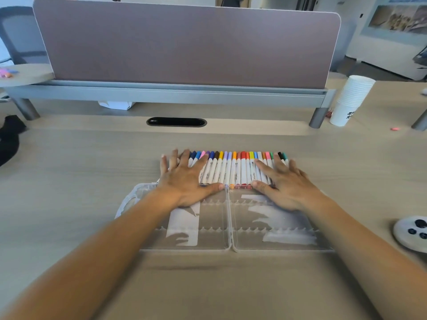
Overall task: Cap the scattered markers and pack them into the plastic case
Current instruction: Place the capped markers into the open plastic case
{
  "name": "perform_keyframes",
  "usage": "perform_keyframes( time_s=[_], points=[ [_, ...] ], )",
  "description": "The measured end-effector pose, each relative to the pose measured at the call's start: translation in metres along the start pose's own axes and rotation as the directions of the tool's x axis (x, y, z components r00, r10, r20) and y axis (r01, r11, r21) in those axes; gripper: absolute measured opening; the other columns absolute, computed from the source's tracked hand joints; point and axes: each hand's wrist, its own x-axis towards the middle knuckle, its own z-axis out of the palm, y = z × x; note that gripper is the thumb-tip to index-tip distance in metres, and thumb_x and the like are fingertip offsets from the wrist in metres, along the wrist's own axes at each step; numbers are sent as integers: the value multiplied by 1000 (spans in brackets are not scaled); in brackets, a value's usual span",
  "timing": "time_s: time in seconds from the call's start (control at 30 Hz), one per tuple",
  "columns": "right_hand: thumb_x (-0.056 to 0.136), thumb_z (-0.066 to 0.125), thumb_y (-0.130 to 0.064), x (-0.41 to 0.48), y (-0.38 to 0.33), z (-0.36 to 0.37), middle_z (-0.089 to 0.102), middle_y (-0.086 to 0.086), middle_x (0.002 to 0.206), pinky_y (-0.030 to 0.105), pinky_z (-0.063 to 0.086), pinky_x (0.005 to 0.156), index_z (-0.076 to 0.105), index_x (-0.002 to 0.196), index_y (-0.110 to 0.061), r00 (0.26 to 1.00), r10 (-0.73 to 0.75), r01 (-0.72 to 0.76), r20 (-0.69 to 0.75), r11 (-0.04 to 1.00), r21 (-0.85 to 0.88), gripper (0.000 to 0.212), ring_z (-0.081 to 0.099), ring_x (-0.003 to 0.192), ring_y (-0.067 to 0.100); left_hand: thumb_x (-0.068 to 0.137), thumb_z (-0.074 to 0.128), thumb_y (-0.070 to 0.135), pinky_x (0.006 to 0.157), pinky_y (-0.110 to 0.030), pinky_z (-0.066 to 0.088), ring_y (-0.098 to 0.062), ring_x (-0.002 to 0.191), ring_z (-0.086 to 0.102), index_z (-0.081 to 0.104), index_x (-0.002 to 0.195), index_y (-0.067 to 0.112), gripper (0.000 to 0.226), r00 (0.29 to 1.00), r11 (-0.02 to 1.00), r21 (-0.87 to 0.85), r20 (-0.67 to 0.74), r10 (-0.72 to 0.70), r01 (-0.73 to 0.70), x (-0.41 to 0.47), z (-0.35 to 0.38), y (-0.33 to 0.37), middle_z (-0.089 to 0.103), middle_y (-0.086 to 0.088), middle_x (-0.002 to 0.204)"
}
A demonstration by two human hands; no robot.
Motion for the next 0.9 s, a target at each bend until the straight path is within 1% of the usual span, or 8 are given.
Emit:
perform_keyframes(
  time_s=[0.07,0.17,0.23,0.43,0.6,0.67,0.77,0.9],
  points=[
    [70,5,-86,3,-1,-1,-16,2,164,56,7,121,-11,149,-55,1000,-7,7,-4,1000,6,86,-11,149,41,65,24,97,117,-61,-2,-38,148,-10,-4,153,44,106,999,999,-21,16,-39,39,1,-2,-1,-3,-8,164],
    [73,9,-86,7,-2,-2,-15,2,165,57,8,120,-9,150,-54,1000,2,-2,-2,1000,11,84,-12,149,40,59,27,99,114,-57,20,-41,145,7,-2,151,45,110,996,994,-64,24,-87,89,-1,-5,-3,3,-9,161],
    [79,13,-84,8,-1,-2,-15,2,165,57,9,120,-8,150,-55,1000,2,-2,-1,1000,11,79,-12,150,39,61,30,98,110,-53,27,-40,141,15,0,151,44,109,995,994,-49,14,-97,98,-2,-6,-3,9,-11,158],
    [85,21,-81,9,2,-9,-13,0,165,56,7,119,-6,150,-56,999,-19,18,48,1000,18,75,-12,150,36,67,32,95,108,-50,30,-37,138,18,9,153,41,104,995,995,-4,16,-96,96,-2,-8,3,12,-9,158],
    [83,24,-82,10,5,-11,-12,-2,165,55,8,120,-6,150,-55,998,-40,40,57,999,6,78,-12,150,34,66,28,95,108,-47,30,-36,136,19,12,152,41,103,998,998,-16,-3,-67,67,-2,-7,2,14,-7,157],
    [83,25,-82,9,6,-11,-12,-2,165,55,8,120,-6,150,-55,998,-41,40,46,999,9,79,-12,151,33,63,25,95,108,-45,29,-35,136,18,13,152,41,105,998,998,-34,-18,-56,55,-1,-6,1,14,-6,157],
    [85,26,-81,9,9,-9,-11,-1,165,53,8,120,-5,151,-52,999,-28,28,24,999,21,79,-12,151,31,65,30,95,111,-46,24,-35,140,10,9,153,42,105,999,997,-64,-13,-51,50,3,-6,1,9,-6,159],
    [85,26,-81,8,13,-8,-14,0,165,52,5,120,-3,153,-50,1000,-28,28,-1,999,32,80,-17,150,29,62,24,96,113,-48,20,-35,144,7,10,152,42,106,1000,998,-53,-9,-14,13,11,-3,4,8,-6,161]
  ],
)
